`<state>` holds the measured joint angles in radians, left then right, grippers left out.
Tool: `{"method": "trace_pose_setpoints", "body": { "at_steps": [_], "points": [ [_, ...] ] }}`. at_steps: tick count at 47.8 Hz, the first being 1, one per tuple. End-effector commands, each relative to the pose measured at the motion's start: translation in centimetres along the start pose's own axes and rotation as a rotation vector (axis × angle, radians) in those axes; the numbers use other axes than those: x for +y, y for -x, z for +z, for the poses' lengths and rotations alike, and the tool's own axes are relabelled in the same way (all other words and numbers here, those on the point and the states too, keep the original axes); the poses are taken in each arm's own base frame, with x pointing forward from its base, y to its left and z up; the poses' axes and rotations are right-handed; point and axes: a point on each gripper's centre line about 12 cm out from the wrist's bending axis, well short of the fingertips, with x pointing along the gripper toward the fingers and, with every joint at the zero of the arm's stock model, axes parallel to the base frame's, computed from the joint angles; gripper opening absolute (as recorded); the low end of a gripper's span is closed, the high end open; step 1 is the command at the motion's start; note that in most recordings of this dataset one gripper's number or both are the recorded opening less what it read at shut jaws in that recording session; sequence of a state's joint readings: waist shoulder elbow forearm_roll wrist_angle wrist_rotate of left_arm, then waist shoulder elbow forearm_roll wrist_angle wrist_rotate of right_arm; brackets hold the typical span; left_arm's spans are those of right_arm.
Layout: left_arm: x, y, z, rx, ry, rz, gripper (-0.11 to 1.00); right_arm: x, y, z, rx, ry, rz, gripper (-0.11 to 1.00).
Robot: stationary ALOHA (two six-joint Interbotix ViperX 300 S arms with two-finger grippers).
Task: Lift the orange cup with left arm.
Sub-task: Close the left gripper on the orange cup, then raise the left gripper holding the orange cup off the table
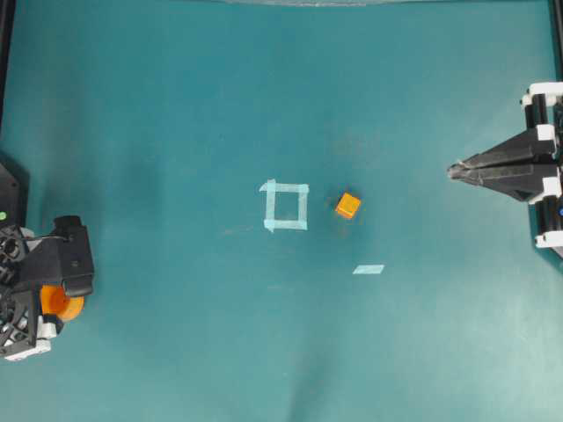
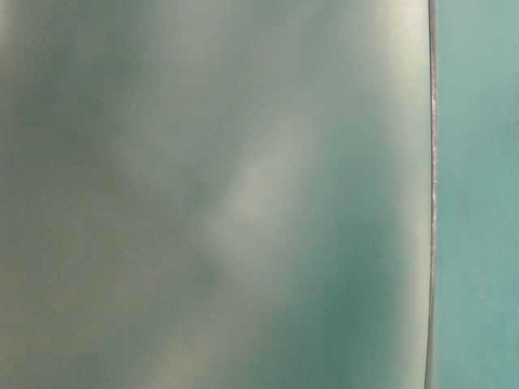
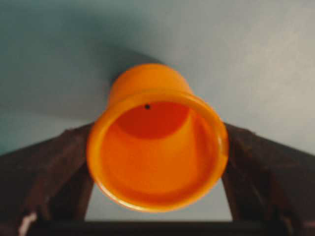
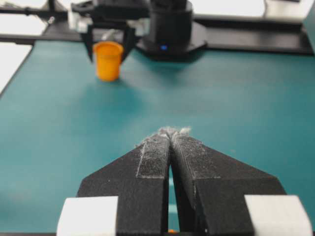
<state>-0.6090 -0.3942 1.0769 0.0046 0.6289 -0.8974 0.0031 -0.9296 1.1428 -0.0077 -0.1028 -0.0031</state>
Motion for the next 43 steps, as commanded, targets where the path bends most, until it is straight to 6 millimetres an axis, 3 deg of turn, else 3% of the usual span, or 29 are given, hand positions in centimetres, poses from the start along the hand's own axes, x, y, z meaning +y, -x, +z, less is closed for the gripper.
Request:
{"method": "trace_pose_setpoints", "body": {
  "at_steps": [1,21,43],
  "points": [
    [-0.3,0.4,0.2,-0.015,-0.010,-0.018,0.71,0.0,-0.1,0.9,-0.021,-0.001,0.001,0.00],
    [0.5,1.4,-0.5,-0.015,-0.009,-0.016,0.70,0.0,-0.3,0.6,-0.008,-0.001,0.001,0.00],
    [0.2,4.7,0.0,0.005,-0.035,0.034,0.70,0.0,-0.3,0.6,-0.009,0.002,0.001,0.00]
  ]
}}
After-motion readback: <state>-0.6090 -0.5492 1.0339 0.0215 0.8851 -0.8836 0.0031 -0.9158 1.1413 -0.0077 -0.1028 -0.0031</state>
